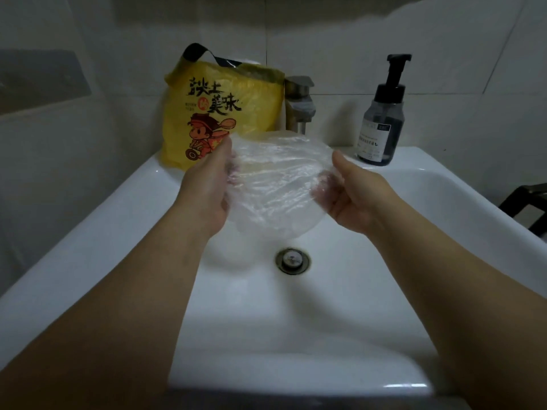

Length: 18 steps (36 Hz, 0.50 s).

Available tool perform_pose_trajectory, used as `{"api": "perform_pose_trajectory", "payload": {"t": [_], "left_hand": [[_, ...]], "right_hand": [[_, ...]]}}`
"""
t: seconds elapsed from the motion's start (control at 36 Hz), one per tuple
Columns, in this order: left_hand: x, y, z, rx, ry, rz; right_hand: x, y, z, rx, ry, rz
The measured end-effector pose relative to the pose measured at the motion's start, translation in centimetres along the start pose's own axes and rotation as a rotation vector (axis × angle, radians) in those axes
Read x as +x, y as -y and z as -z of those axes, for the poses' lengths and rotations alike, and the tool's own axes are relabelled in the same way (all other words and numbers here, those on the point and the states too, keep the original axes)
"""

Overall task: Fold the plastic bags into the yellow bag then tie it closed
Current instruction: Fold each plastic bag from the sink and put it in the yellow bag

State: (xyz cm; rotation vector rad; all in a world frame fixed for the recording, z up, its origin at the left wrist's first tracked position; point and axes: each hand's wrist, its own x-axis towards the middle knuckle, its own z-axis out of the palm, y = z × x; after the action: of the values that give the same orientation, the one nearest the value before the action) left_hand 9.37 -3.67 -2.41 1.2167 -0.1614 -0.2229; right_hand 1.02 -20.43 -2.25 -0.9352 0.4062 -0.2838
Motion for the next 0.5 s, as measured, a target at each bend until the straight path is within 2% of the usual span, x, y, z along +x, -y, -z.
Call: {"api": "perform_pose_trajectory", "payload": {"t": [0.06, 0.17, 0.25, 0.33, 0.44, 0.5], "left_hand": [[0.3, 0.0, 0.4, -0.006, 0.016, 0.007], [0.2, 0.3, 0.9, 0.201, 0.029, -0.045], [-0.5, 0.1, 1.2, 0.261, 0.131, -0.11], [-1.2, -0.2, 1.8, 0.328, 0.184, -0.103], [-2.0, 0.2, 2.7, 0.63, 0.165, -0.201], [-2.2, 0.4, 2.9, 0.824, 0.125, -0.264]], "right_hand": [[0.2, 0.1, 0.3, -0.005, 0.006, 0.023], [0.1, 0.3, 0.7, -0.145, 0.05, 0.161], [-0.2, 0.4, 0.9, -0.19, 0.099, 0.138], [-0.4, 0.5, 1.2, -0.23, 0.15, 0.112], [-0.7, 0.6, 1.7, -0.345, 0.141, 0.117], [-0.5, 0.4, 2.0, -0.512, 0.106, 0.135]]}}
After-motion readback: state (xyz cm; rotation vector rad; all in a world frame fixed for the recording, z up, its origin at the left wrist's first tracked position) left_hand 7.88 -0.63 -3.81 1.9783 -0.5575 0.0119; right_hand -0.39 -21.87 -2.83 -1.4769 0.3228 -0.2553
